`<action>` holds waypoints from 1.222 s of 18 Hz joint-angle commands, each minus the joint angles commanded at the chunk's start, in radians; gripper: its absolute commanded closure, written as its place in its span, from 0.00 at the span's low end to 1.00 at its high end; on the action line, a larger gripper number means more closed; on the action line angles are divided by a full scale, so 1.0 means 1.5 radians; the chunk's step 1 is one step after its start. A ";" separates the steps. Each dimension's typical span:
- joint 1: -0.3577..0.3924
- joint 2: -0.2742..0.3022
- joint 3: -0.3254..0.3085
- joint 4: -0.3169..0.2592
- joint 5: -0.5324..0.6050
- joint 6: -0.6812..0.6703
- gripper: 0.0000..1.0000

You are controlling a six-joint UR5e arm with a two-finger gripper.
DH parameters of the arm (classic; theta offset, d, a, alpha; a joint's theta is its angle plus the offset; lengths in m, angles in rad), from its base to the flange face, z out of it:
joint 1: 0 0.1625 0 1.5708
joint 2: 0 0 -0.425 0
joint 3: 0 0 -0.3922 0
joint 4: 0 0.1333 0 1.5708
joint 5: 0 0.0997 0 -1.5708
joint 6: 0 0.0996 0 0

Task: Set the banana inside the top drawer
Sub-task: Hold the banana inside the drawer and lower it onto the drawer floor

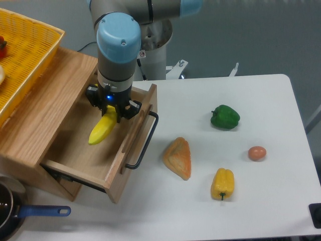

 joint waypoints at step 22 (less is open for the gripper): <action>-0.018 -0.014 -0.005 0.005 0.014 -0.015 0.66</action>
